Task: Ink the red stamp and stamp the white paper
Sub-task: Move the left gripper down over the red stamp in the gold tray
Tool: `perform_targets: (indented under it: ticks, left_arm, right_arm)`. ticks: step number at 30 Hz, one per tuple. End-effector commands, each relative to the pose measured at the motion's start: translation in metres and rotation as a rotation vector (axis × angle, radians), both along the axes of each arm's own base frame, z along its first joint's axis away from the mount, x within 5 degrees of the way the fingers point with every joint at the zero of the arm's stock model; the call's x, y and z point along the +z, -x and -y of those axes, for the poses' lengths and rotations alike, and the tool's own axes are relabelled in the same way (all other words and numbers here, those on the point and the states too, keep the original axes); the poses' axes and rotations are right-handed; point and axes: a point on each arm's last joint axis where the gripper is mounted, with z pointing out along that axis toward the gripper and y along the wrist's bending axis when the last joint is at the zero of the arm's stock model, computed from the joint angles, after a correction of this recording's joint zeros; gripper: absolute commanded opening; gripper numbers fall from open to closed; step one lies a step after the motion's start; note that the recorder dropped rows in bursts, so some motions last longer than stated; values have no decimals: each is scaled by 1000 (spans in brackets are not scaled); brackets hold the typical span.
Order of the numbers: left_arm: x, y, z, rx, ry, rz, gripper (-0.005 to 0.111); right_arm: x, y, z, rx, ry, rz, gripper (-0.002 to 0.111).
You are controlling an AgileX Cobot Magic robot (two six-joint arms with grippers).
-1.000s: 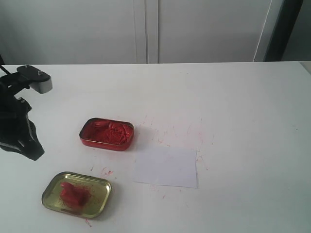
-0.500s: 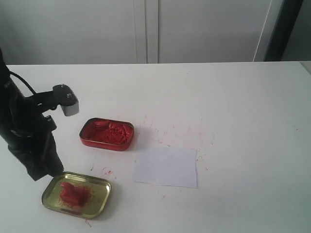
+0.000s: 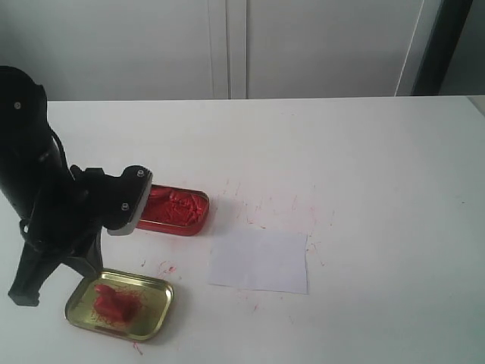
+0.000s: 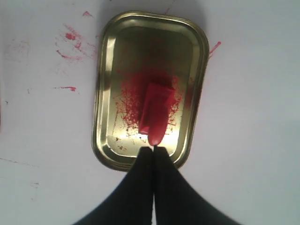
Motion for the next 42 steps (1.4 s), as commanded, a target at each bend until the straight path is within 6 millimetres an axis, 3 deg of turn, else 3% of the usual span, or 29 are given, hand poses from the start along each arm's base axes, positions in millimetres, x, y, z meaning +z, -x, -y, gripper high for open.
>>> perform_targets:
  ticks: [1,21,24,27,36,42]
  left_arm:
    - [2,5,3,-56,14,-36,0]
    - [-9,-5,12,-41,72,-14,0]
    - [-10,-2,11,-110,58,-36,0]
    - [-10,2,9,-192,43,-67,6]
    - [-10,0,10,-176,47,-43,41]
    - [-11,-1,10,-173,43,-39,43]
  right_arm:
    - [0,0,0,-5,0,14,0]
    - [0,0,0,-10,-18,13,0]
    - [0,0,0,-12,-25,14,0]
    - [0,0,0,-12,-25,14,0]
    - [0,0,0,-12,-25,14,0]
    - [0,0,0,-12,-25,14,0]
